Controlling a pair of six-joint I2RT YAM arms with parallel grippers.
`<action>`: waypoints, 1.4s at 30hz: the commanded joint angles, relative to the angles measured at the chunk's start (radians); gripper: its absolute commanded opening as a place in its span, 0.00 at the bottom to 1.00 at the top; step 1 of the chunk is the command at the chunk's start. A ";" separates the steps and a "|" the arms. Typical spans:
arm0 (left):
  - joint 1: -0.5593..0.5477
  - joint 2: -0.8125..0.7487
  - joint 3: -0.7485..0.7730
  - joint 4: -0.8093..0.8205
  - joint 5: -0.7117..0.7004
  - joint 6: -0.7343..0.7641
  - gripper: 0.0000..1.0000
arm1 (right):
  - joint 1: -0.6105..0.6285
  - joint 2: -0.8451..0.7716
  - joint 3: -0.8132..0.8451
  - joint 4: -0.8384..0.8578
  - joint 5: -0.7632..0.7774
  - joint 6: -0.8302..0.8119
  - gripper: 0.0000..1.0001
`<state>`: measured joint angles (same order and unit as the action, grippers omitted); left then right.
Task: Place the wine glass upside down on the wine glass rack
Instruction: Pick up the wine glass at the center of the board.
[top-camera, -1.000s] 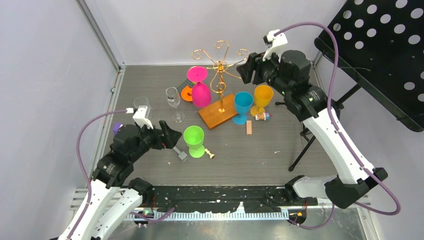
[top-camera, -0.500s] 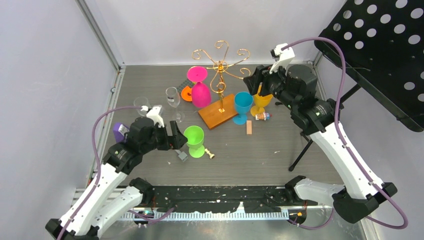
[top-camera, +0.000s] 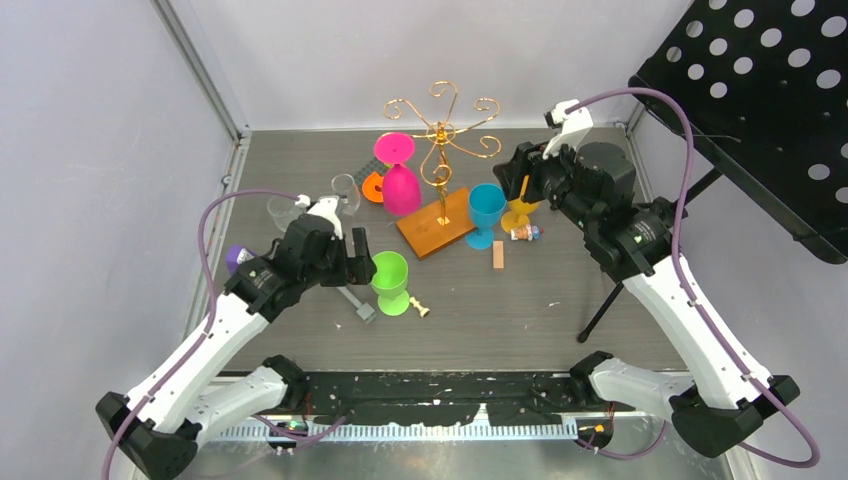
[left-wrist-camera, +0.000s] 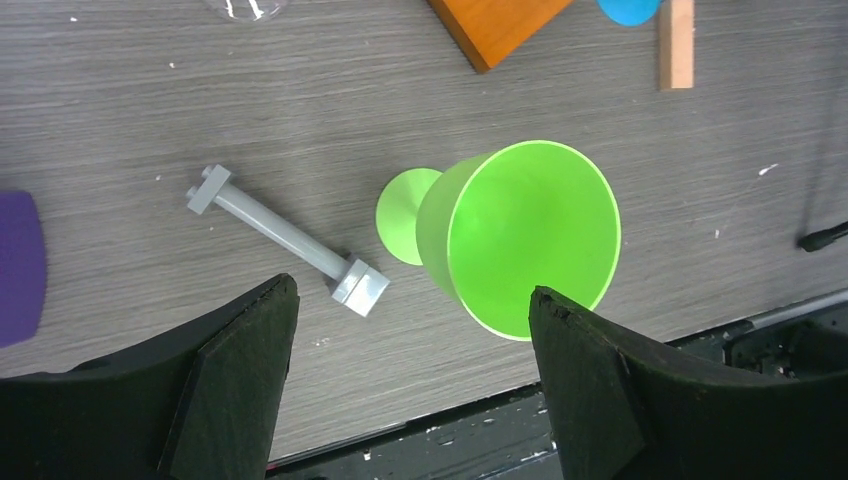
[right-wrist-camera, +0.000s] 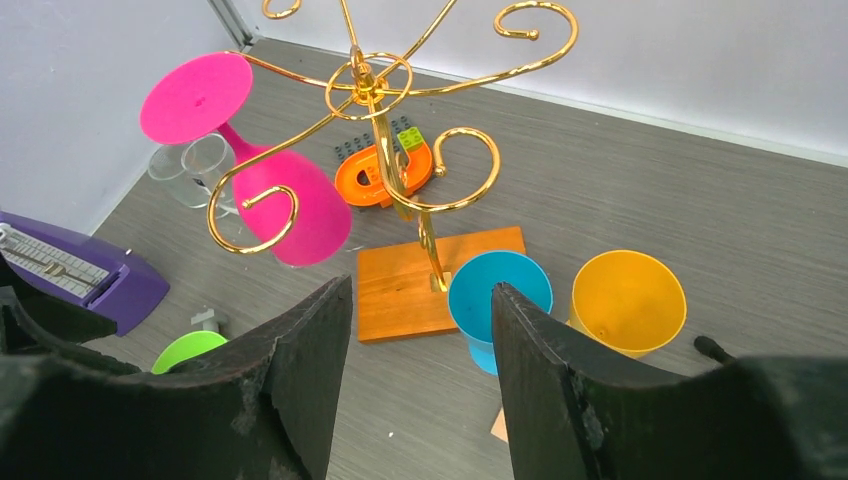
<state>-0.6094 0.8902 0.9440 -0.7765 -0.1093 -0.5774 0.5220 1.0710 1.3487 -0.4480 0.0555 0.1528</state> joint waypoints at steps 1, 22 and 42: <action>-0.006 0.035 0.066 -0.059 -0.053 -0.015 0.84 | -0.002 -0.025 -0.007 0.027 0.020 -0.008 0.59; -0.007 -0.025 0.018 0.117 0.189 0.042 1.00 | -0.002 -0.044 -0.039 0.026 0.034 -0.019 0.59; -0.006 0.115 0.079 -0.002 0.118 0.069 0.82 | -0.002 -0.088 -0.063 0.006 0.071 -0.034 0.60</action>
<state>-0.6132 0.9741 0.9699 -0.7624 0.0200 -0.5159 0.5217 1.0073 1.2808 -0.4515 0.1047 0.1333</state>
